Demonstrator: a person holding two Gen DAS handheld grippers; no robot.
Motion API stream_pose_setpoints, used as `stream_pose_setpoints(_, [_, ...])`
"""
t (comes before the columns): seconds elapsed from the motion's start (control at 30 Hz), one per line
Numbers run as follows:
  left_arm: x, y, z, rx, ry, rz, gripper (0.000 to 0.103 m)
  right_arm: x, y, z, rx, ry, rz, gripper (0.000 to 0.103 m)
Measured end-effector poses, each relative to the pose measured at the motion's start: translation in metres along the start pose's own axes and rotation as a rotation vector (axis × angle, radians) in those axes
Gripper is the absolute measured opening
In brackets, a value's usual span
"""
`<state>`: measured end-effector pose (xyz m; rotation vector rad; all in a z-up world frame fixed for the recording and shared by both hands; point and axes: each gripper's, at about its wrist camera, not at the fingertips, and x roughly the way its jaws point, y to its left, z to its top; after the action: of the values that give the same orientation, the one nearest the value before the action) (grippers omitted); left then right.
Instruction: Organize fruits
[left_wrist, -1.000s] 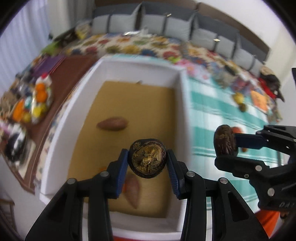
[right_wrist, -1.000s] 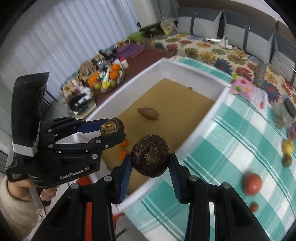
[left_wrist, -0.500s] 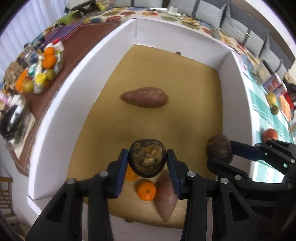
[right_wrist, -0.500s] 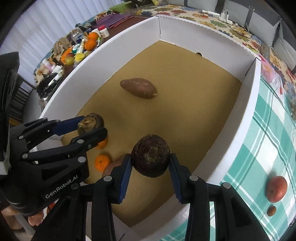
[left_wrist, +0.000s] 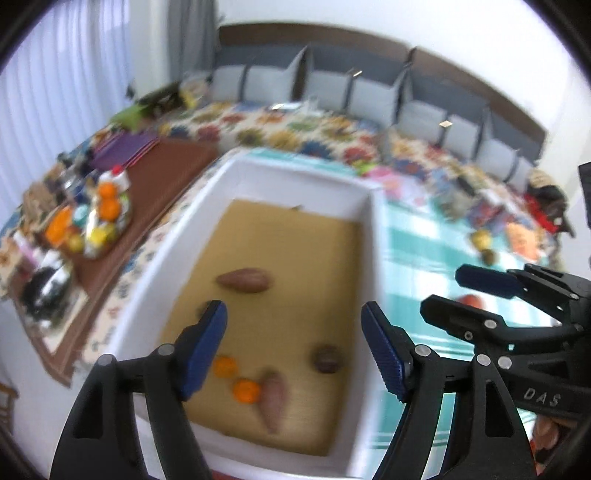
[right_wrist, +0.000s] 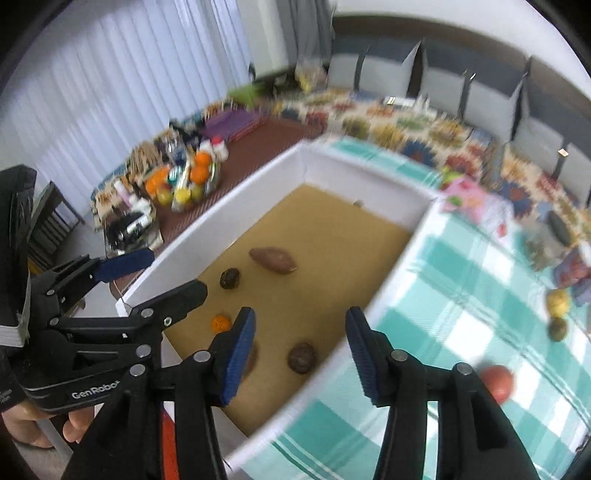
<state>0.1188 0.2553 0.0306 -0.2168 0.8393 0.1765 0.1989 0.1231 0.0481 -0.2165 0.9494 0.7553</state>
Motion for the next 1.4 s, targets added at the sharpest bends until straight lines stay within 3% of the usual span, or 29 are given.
stream_pose_setpoints(0.17, [-0.020,-0.070,-0.031,0.052,-0.080,-0.134,0.085,-0.069,-0.059,-0.071,0.041,-0.143,-0.150,0.075])
stream_pose_setpoints(0.3, [-0.009,-0.144,-0.079,0.144,-0.109,-0.245,0.085,-0.091,-0.110,-0.147,0.123,-0.183,-0.279,0.080])
stream_pose_setpoints(0.4, [0.015,-0.183,-0.112,0.175,-0.083,-0.303,0.086,-0.094,-0.145,-0.210,0.180,-0.185,-0.395,0.082])
stream_pose_setpoints(0.53, [0.055,-0.230,-0.157,0.249,-0.024,-0.299,0.086,-0.085,-0.180,-0.276,0.269,-0.148,-0.478,0.082])
stream_pose_setpoints(0.67, [0.087,-0.250,-0.189,0.293,0.024,-0.263,0.086,-0.075,-0.197,-0.320,0.328,-0.152,-0.518,0.082])
stream_pose_setpoints(0.83, [0.111,-0.254,-0.215,0.313,0.067,-0.206,0.086,-0.063,-0.216,-0.337,0.383,-0.129,-0.484,0.082])
stream_pose_setpoints(1.4, [0.125,-0.248,-0.218,0.298,0.077,-0.163,0.086,-0.046,-0.222,-0.357,0.413,-0.105,-0.489,0.082])
